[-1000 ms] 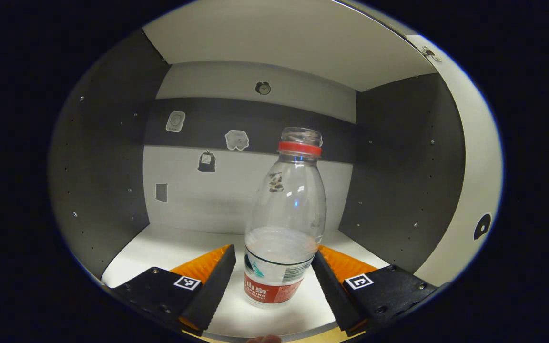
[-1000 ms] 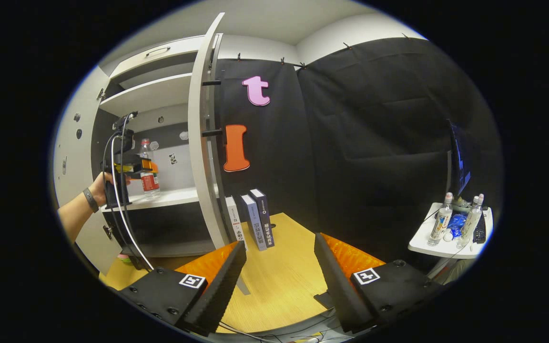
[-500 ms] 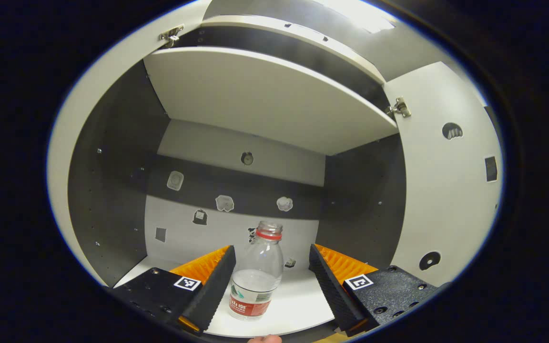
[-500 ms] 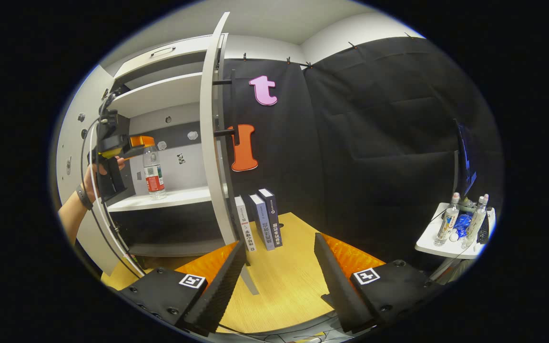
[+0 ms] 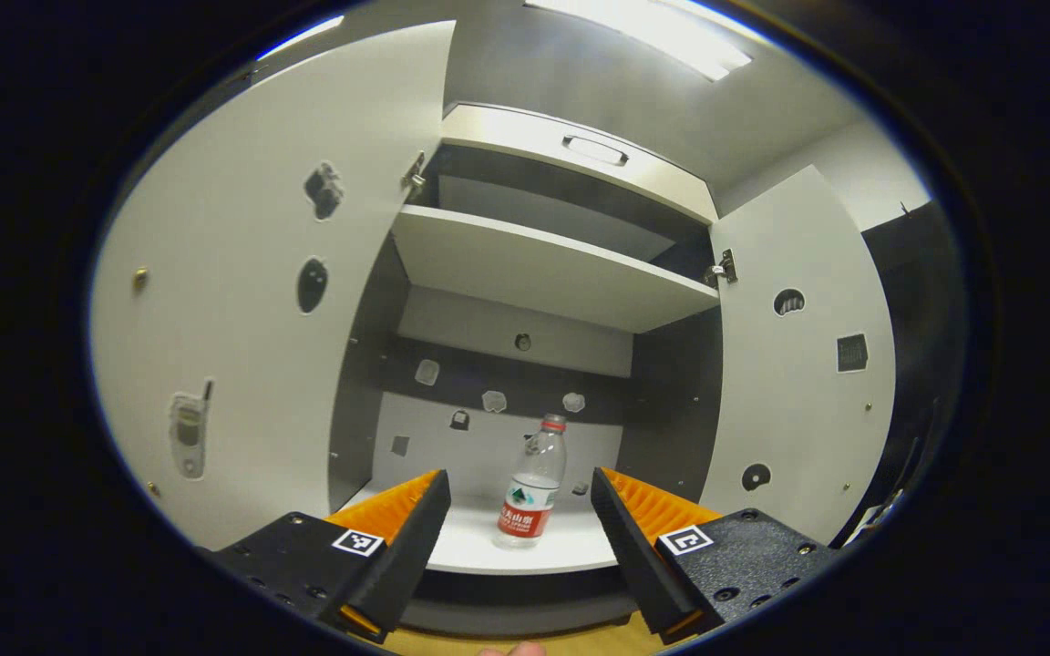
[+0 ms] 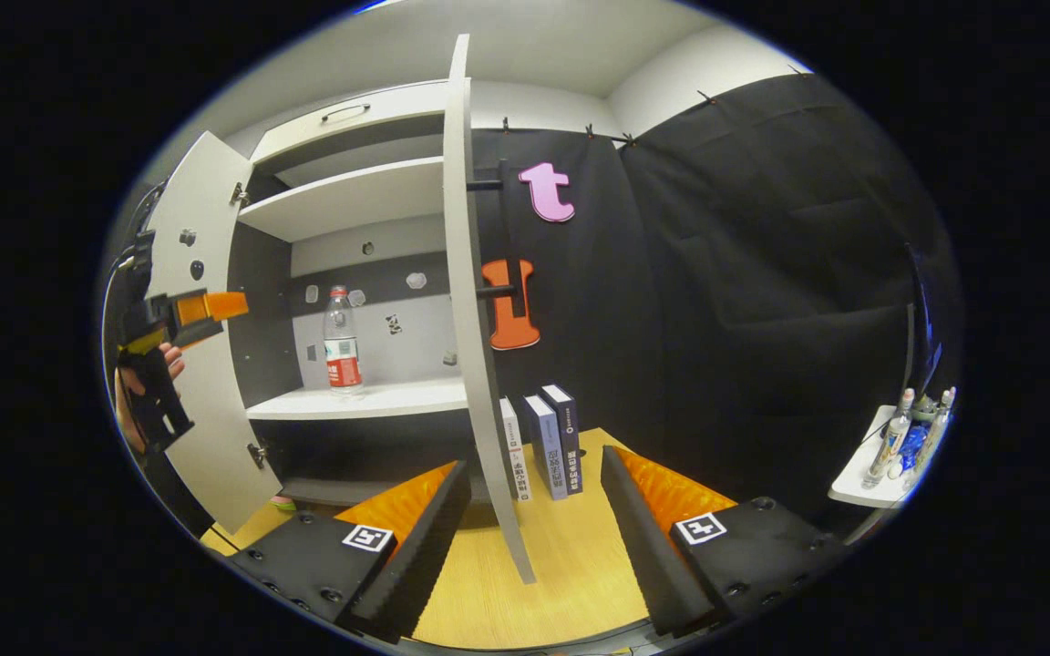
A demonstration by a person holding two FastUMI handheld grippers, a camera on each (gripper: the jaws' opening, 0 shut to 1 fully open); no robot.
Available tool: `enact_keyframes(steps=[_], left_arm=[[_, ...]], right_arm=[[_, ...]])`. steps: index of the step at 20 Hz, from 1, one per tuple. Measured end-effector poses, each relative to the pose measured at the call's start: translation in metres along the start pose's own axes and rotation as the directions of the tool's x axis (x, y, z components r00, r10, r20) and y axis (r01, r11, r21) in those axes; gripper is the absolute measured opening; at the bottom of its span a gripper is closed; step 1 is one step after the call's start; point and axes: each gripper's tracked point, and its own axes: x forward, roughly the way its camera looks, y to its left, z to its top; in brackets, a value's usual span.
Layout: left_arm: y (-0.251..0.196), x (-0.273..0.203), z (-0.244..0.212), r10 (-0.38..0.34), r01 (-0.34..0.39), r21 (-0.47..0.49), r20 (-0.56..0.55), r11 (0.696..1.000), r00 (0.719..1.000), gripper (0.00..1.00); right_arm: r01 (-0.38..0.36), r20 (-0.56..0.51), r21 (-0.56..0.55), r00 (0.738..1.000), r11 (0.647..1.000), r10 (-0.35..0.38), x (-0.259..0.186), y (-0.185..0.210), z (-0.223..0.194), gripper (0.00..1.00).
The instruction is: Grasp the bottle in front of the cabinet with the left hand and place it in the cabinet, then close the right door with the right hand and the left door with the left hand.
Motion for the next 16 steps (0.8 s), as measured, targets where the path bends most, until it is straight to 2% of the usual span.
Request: enact_keyframes(steps=[2,3,5,6,7,10,13,16], left_arm=[[0.016,-0.037,-0.015,0.069,-0.069,0.050,-0.005,0.996,0.998,0.95],[0.022,-0.055,-0.024,0.107,-0.106,0.063,-0.011,0.992,0.994,0.97],[0.027,-0.087,-0.043,0.150,-0.148,0.067,-0.024,0.987,0.988,0.95],[0.026,-0.100,-0.053,0.157,-0.154,0.064,-0.035,0.986,0.987,0.95],[0.024,-0.111,-0.064,0.158,-0.154,0.066,-0.055,0.986,0.986,0.95],[0.019,-0.135,-0.086,0.154,-0.146,0.078,-0.110,0.986,0.982,0.95],[0.022,-0.144,-0.085,0.163,-0.157,0.057,-0.110,0.986,0.981,0.95],[0.029,-0.143,-0.078,0.169,-0.166,0.044,-0.101,0.985,0.980,0.95]], right_arm=[[-0.001,-0.003,0.004,1.000,1.000,0.001,0.001,-0.003,-0.002,0.89],[0.000,0.002,0.011,1.000,1.000,0.000,0.001,-0.006,0.001,0.97],[0.024,0.017,0.017,1.000,1.000,-0.024,0.002,-0.017,0.008,0.97],[0.043,0.024,0.018,0.999,0.999,-0.043,0.004,-0.025,0.013,1.00],[0.057,0.032,0.016,0.998,0.998,-0.058,0.005,-0.033,0.019,0.96],[0.102,0.089,-0.017,0.991,0.995,-0.100,0.014,-0.057,0.060,0.97],[0.149,0.158,-0.066,0.978,0.987,-0.137,0.024,-0.072,0.111,0.96],[0.149,0.206,-0.097,0.970,0.984,-0.126,0.042,-0.070,0.154,0.96]])
